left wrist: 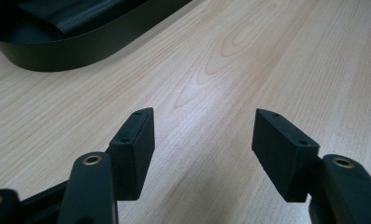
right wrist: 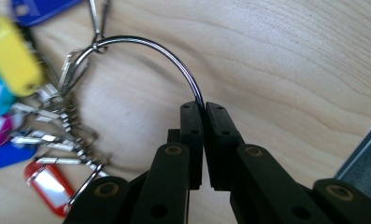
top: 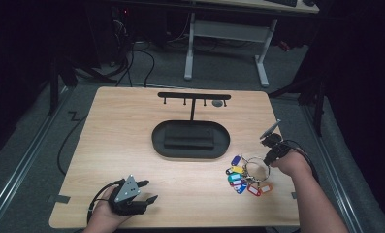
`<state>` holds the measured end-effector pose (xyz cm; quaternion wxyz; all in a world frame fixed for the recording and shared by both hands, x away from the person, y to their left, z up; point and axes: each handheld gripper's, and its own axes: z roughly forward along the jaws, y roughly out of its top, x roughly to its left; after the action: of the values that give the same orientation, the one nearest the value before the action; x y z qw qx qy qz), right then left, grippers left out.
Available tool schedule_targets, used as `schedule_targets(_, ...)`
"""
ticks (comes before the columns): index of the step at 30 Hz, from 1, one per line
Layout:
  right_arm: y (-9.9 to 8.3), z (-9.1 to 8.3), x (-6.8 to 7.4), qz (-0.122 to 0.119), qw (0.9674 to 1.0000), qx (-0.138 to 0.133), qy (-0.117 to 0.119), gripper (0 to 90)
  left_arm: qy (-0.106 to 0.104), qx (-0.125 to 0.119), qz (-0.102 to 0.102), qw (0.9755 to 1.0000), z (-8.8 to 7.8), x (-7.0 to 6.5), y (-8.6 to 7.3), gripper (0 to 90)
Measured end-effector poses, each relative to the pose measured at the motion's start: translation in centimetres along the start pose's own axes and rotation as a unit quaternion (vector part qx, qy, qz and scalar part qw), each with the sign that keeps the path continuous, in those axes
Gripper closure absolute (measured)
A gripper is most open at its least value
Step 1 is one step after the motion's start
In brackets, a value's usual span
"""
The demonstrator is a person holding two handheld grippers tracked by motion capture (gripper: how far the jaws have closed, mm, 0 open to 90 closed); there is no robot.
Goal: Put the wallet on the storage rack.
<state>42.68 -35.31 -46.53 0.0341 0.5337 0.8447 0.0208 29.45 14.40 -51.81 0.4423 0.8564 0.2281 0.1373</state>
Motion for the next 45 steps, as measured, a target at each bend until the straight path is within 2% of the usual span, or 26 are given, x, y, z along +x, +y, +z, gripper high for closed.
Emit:
schedule_targets(7, -1.9, -3.5, 1.6, -0.017, 0.9994, -0.031, 0.007, 87.5, -0.007, 0.002, 0.014, 0.9999, 0.3, -0.5, 0.3, 39.8)
schedule_targets(8, -1.9, -3.5, 1.6, -0.017, 0.9994, -0.031, 0.007, 87.5, -0.007, 0.002, 0.014, 0.9999, 0.3, -0.5, 0.3, 39.8)
schedule_targets(10, -2.5, -4.9, 2.5, -0.026, 0.9988, -0.041, 0.006, 87.7, -0.007, 0.002, 0.016, 0.9998, 0.4, -0.5, 0.3, 39.8)
schedule_targets(17, -2.9, -7.2, 4.4, -0.044, 0.9981, -0.042, 0.003, 87.9, -0.008, 0.002, 0.019, 0.9998, 0.4, -0.4, 0.3, 39.8)
schedule_targets(21, -2.7, -9.1, 5.4, -0.062, 0.9968, -0.05, 0.003, 87.9, -0.007, 0.002, 0.02, 0.9998, 0.4, -0.4, 0.2, 39.8)
schedule_targets(29, -1.9, -11.0, 6.9, -0.088, 0.9951, -0.045, 0.003, 87.9, -0.001, 0.0, 0.02, 0.9998, 0.3, -0.1, 0.0, 39.7)
schedule_targets(38, -1.0, -13.2, 7.8, -0.104, 0.9937, -0.041, -0.002, 88.0, -0.002, 0.0, 0.02, 0.9998, 0.2, 0.0, 0.0, 39.7)
schedule_targets(39, -0.7, -14.0, 8.0, -0.108, 0.9933, -0.041, -0.006, 88.0, -0.001, 0.0, 0.022, 0.9998, 0.2, 0.0, 0.0, 39.7)
schedule_targets(45, -0.1, -15.8, 8.2, -0.106, 0.993, -0.052, -0.01, 88.0, 0.007, -0.008, 0.022, 0.9997, 0.0, 0.3, -0.3, 39.1)
